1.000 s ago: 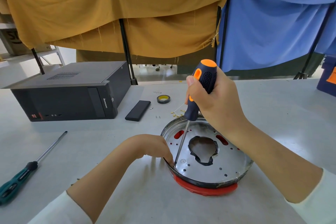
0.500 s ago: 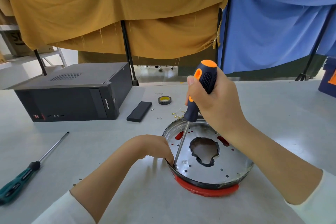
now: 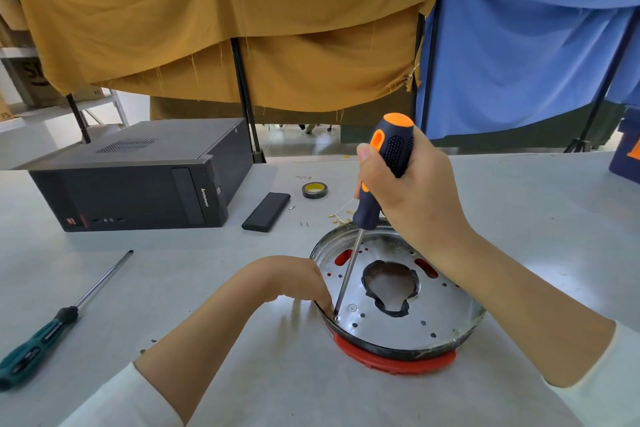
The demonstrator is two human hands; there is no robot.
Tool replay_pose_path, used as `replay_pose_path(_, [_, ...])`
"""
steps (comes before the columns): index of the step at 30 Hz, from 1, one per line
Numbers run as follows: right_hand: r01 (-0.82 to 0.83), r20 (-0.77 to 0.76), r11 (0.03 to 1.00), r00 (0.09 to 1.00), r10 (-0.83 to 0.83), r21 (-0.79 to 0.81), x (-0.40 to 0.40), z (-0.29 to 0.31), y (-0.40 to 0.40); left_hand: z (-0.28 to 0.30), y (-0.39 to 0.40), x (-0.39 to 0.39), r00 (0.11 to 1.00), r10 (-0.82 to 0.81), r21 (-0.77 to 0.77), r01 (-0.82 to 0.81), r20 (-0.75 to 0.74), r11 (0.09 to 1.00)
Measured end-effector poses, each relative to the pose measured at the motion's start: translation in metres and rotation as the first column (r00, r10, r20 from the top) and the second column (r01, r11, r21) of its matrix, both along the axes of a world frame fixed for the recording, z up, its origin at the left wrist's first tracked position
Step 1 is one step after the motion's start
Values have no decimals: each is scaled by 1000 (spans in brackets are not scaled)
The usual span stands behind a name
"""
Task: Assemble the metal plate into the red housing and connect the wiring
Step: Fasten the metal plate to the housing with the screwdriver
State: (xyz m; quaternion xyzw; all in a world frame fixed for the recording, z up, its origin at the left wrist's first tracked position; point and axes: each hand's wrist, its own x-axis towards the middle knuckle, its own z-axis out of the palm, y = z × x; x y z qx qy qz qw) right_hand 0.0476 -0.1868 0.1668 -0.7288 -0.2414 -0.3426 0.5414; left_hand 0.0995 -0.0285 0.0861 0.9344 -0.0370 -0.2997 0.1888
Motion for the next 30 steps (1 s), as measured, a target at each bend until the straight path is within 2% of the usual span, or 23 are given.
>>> replay_pose_path(15, [43,28,999,999,-42,-10,1,-1,-3,0,0,1,1000,-10,4,10,-8,1000])
replay_pose_path(26, [-7,6,1000,1000,7,11,0,0,0,0,-1,1,1000,2,-8,-2,-18,1000])
replay_pose_path(30, [36,33,999,999,-36,20,1,0,4,-1,-1,1,1000,2,-3,-2,-11,1000])
